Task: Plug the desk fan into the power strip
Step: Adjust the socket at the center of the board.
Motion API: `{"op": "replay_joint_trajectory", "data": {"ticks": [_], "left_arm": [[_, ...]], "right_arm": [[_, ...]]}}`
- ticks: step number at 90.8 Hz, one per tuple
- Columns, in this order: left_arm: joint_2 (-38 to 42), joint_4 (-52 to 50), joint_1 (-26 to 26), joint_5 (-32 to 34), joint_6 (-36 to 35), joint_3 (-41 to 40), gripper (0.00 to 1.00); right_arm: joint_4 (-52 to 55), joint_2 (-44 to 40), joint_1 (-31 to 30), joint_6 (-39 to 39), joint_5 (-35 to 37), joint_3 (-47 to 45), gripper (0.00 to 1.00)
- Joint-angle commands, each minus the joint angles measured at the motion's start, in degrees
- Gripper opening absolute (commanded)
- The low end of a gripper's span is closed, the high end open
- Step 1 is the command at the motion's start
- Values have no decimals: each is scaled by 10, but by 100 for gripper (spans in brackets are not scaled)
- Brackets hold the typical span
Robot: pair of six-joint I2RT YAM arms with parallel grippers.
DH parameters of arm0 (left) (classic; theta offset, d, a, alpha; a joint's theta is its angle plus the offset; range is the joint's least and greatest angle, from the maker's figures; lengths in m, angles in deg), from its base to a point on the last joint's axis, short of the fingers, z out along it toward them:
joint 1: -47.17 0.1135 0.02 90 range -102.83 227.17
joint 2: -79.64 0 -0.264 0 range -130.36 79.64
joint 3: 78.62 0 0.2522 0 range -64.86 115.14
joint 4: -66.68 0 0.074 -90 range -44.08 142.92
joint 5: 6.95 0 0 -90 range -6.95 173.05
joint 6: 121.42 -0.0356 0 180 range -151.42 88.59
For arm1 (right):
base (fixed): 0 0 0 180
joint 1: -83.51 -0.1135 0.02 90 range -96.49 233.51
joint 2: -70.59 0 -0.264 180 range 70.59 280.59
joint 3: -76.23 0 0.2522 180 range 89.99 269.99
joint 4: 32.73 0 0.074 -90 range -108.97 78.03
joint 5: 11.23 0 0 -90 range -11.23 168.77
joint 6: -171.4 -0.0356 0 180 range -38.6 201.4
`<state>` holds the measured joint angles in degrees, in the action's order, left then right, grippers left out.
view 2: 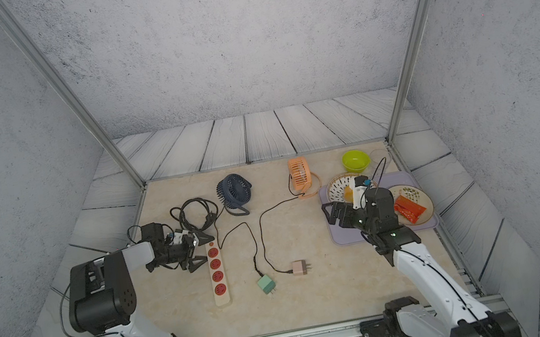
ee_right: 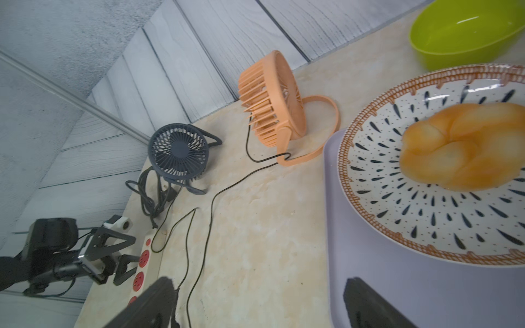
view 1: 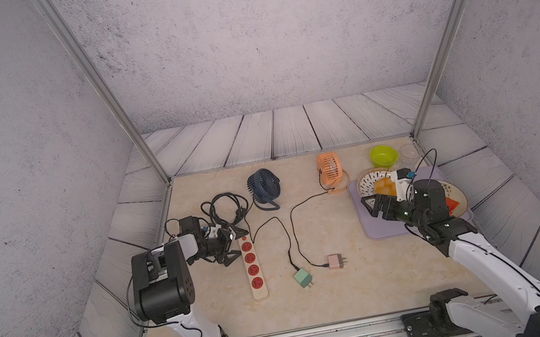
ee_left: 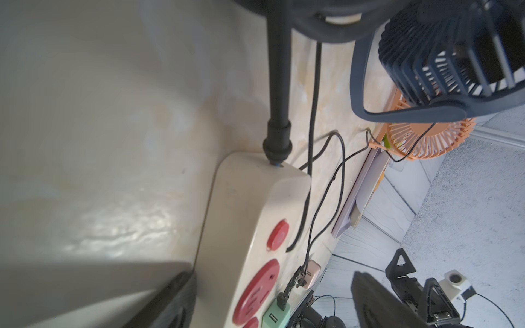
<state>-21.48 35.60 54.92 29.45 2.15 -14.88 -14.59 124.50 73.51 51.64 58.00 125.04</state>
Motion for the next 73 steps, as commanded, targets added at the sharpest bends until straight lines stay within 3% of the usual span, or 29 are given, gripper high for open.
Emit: {"op": "replay_joint_trajectory", "data": {"ticks": [1, 21, 49, 73], "left_arm": [[-29, -13, -21, -5, 3, 14, 89], [-25, -6, -47, -4, 6, 9, 88], [-26, 9, -97, 8, 45, -2, 88], [-11, -21, -79, 21, 25, 15, 94]], "right_arm": [[30, -24, -46, 13, 12, -7, 99], [55, -36, -193, 35, 78, 0, 99], [62, 17, -386, 33, 183, -8, 97], [86, 97, -501, 34, 220, 17, 92]]}}
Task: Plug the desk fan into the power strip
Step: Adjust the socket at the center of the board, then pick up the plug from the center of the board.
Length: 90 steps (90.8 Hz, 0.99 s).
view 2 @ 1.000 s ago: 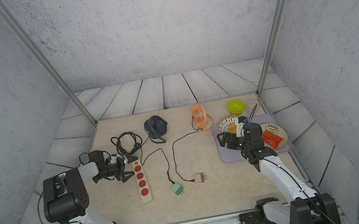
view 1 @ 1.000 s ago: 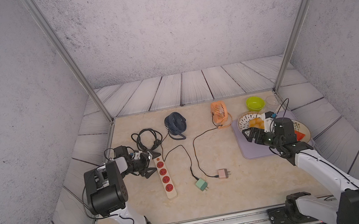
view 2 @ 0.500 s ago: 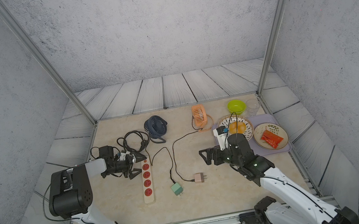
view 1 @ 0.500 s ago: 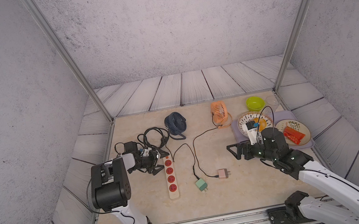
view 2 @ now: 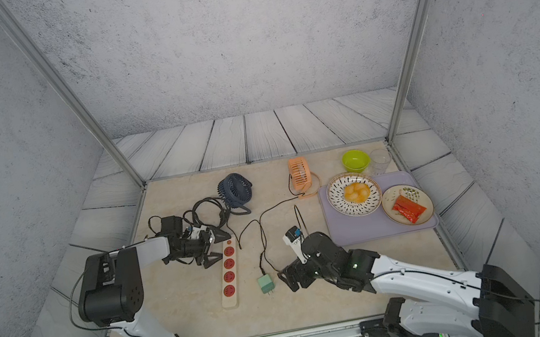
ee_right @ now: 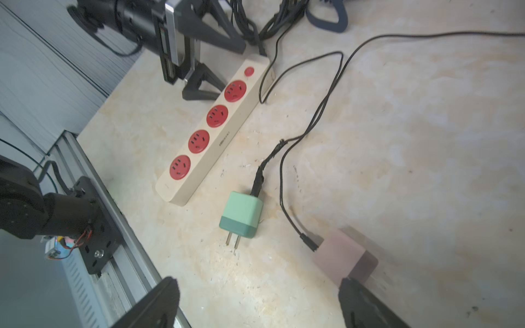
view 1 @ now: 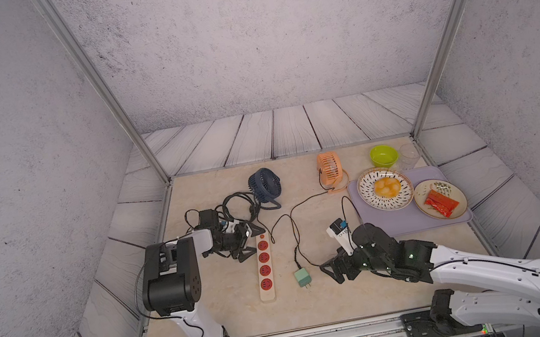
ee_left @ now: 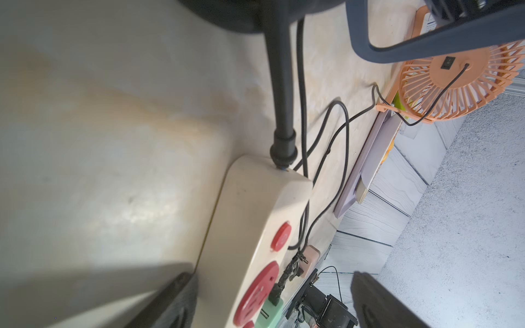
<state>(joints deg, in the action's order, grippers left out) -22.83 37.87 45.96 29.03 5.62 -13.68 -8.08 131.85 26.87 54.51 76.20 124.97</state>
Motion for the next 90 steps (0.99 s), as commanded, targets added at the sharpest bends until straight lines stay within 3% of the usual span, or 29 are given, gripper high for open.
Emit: {"op": "replay_joint_trajectory", "data": {"ticks": [1, 18, 49, 83, 90], "left_arm": [[5, -44, 12, 27, -10, 3, 94], [66, -73, 52, 85, -50, -1, 98], [255, -40, 101, 123, -100, -56, 100], [336, -35, 127, 145, -123, -69, 100], [341, -36, 140, 146, -124, -70, 100]], "right_arm": [[21, 27, -39, 6, 39, 19, 92], [25, 87, -83, 22, 55, 50, 90], [12, 205, -97, 22, 42, 100, 88], [50, 336, -97, 32, 47, 194, 86], [57, 356, -96, 30, 45, 209, 82]]}}
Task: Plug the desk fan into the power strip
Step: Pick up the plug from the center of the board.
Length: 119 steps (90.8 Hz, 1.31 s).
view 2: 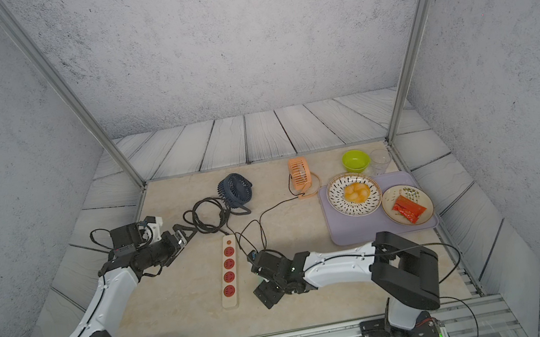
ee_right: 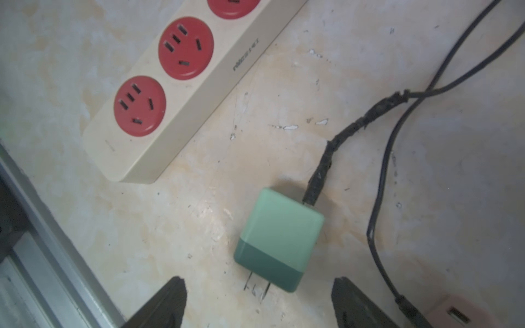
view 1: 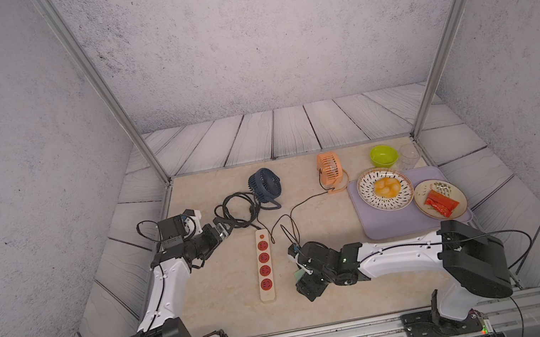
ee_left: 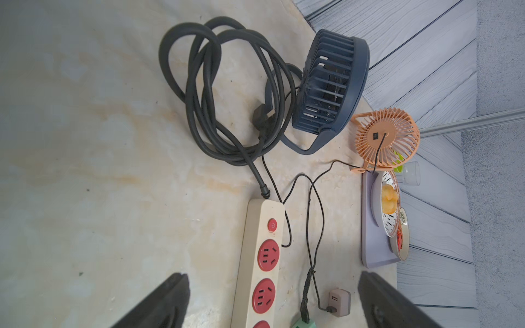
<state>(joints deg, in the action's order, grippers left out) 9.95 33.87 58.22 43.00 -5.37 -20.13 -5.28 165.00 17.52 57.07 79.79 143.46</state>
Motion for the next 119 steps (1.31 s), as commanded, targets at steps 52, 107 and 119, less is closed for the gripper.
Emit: {"op": "replay_joint_trajectory", "data": {"ticks": [52, 107, 119], "left_arm": [[14, 3, 47, -3, -31, 6, 99], [12, -19, 63, -61, -62, 33, 100], [9, -65, 61, -124, -132, 80, 100]], "right_arm": [[56, 78, 20, -14, 35, 39, 73], [48, 12, 29, 51, 35, 14, 22], [42, -39, 42, 108, 0, -1, 20]]}}
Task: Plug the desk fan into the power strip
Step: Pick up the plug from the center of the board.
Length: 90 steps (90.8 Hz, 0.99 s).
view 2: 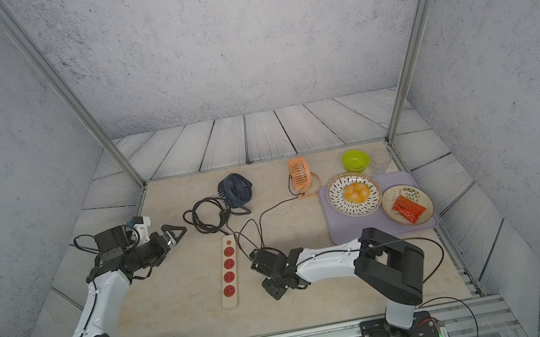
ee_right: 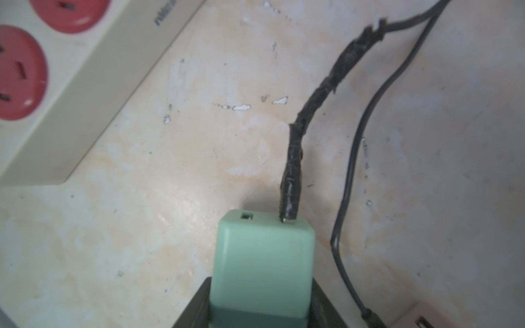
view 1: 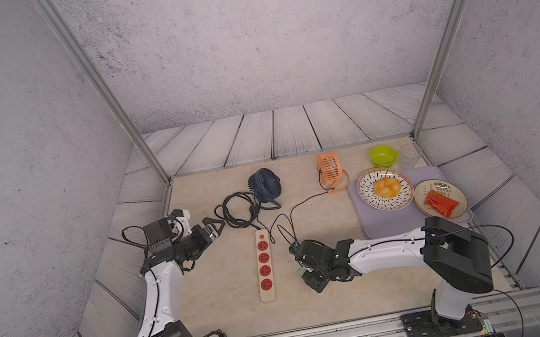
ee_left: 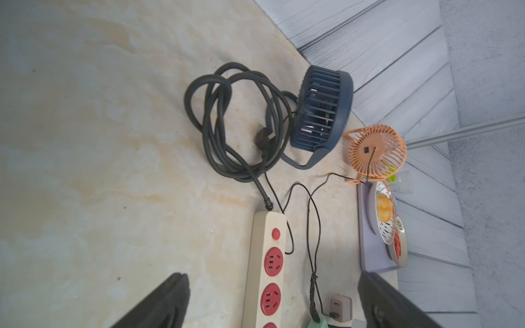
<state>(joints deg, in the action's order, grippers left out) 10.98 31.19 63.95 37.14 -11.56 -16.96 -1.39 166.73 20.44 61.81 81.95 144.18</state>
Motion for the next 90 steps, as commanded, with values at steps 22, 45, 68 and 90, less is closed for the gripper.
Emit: {"op": "replay_joint_trajectory", "data": {"ticks": [22, 45, 68, 90], "left_arm": [[2, -97, -2, -105, -195, 121, 99], [5, -151, -40, -175, -320, 208, 100], [-10, -284, -113, -231, -502, 285, 100], [-34, -386, -173, -231, -637, 355, 99]], "right_arm": [[16, -177, 82, 155, -121, -23, 13], [50, -257, 151, 252, -193, -12, 6], [72, -298, 158, 370, -269, 5, 0], [88, -289, 160, 442, -310, 41, 0]]}}
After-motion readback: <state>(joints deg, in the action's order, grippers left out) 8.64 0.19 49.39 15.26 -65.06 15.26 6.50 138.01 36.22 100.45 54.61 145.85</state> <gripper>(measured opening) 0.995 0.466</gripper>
